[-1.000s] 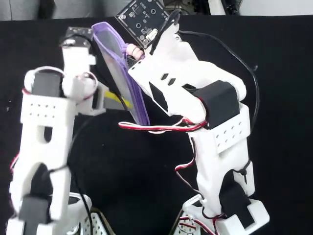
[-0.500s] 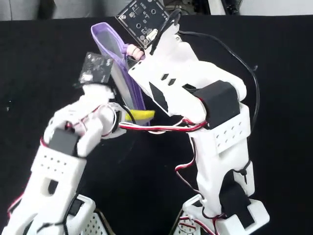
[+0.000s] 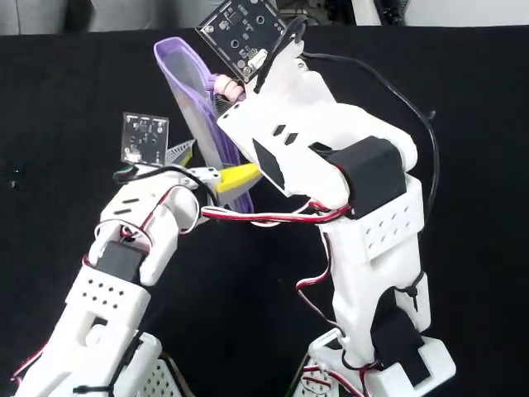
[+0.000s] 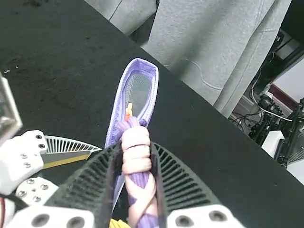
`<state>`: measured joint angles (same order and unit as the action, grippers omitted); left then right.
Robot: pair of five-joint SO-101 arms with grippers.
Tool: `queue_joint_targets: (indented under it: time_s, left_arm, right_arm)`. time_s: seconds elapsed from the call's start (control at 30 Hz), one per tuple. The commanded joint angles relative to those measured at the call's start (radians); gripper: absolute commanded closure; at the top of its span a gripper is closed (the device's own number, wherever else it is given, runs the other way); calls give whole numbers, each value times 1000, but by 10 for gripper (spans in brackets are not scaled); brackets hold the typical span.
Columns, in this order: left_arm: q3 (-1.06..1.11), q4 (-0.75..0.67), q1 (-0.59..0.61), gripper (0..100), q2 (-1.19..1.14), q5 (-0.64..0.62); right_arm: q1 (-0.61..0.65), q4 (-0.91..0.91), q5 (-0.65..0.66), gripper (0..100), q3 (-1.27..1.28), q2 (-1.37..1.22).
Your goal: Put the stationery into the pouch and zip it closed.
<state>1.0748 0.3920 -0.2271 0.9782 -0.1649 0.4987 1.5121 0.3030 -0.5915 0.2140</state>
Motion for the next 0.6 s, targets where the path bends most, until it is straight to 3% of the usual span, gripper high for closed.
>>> queue_joint_targets:
  time_s: [0.0,0.23,0.57]
  left_arm:
    - [-8,-34,67,547,26,20]
    - [4,-32,213,547,28,94]
    - [1,-32,265,547,28,95]
  right_arm:
    - [2,2,-3,988,-48,68]
    - [2,0,-3,988,-48,64]
    - [2,-2,-2,988,-48,59]
